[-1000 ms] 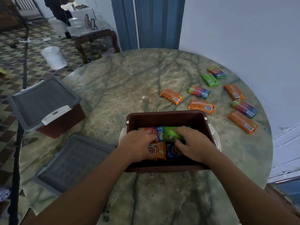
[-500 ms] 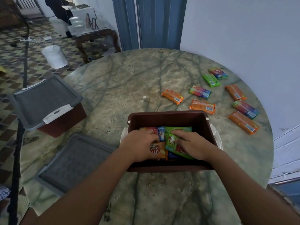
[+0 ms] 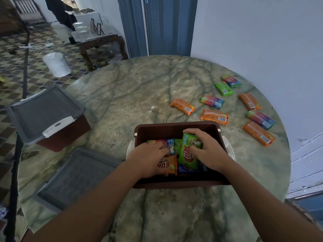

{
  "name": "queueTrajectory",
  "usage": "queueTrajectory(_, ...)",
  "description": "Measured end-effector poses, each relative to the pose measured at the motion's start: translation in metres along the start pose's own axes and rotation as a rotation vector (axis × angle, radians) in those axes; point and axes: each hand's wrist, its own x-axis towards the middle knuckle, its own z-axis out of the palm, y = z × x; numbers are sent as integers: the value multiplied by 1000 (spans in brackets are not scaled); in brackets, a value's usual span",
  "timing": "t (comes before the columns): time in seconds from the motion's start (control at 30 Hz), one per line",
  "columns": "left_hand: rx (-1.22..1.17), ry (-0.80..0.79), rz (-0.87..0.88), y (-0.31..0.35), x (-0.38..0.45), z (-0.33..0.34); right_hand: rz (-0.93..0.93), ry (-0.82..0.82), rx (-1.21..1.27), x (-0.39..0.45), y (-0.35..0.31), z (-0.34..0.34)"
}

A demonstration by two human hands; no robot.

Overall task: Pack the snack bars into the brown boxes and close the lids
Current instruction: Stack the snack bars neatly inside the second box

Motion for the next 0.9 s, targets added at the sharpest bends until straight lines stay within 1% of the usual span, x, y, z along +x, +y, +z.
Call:
queueTrajectory(0.07,4,-17,1,0,0,-1,15,-11,-65,1,3,1)
queueTrajectory(0.13,-2,-37,8,1,0,-3,18,9,-75,0,4,1)
queueTrajectory(0.23,-10,-59,20,3,-1,-5,62,84,4,-1,5,1)
queueTrajectory(0.3,-17,-81,17,3,0,-6,67,53,47,-1,7,3)
queueTrajectory(0.37,-25,-129,9,5,5,-5,39,13,-57,0,11,5)
queueTrajectory(0.43,-30,-188,7,9,11,-4,33,23,-187,2,13,8)
queueTrajectory(0.53,-17,-234,-1,16,16,-5,36,72,-214,4,15,9)
queueTrajectory(0.63,-176,-184,-23,18,10,-18,9,89,-210,5,17,9)
queueTrajectory(0.83,-678,34,-258,-2,-20,-61,15,113,-192,5,13,9)
queueTrajectory(0.9,-724,20,-305,0,-27,-61,24,110,-192,5,14,10)
